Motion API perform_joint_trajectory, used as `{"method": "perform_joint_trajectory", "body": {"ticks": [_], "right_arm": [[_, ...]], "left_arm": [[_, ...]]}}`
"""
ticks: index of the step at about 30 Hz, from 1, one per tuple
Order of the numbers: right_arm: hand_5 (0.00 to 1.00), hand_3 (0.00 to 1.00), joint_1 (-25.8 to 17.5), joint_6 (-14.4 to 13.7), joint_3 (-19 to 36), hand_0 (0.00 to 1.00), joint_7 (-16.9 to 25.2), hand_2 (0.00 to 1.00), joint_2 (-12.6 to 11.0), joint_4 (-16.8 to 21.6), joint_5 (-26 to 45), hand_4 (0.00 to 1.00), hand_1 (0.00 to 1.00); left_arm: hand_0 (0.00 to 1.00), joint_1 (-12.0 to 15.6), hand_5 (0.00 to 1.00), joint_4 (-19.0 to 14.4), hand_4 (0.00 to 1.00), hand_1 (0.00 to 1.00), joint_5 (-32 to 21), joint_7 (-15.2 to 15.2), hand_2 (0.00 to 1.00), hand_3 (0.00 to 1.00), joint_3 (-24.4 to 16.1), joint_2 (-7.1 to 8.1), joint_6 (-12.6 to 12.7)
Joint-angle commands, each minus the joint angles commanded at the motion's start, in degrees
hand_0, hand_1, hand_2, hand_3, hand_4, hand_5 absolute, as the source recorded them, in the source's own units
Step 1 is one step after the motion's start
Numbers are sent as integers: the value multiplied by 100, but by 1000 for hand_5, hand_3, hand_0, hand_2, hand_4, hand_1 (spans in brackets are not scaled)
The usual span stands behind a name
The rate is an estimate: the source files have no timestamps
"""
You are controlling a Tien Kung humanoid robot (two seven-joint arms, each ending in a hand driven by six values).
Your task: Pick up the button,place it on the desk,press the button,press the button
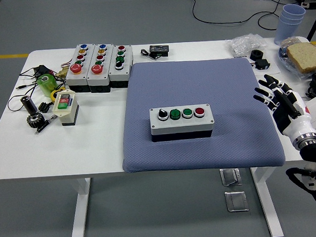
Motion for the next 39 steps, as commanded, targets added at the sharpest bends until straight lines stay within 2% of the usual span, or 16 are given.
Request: {"method": "perform_joint_trajectory", "body": {"ticks": [14,22,39], "right_arm": [[403,627,-68,239,76,638,-256,638,-2,-24,-56,734,564],[361,622,-119,325,111,629,-510,630,-9,-45,-123,684,557],[353,621,-195,642,118,623,-389,628,9,-60,138,680,553]], "left_arm": [[651,20,856,0,324,635,17,-1,633,552,-11,-6,3],[651,58,857,0,324,635,62,-4,633,553,-17,-13,-3],[652,91,853,0,324,634,92,-9,633,551,-3,-16,1]]}}
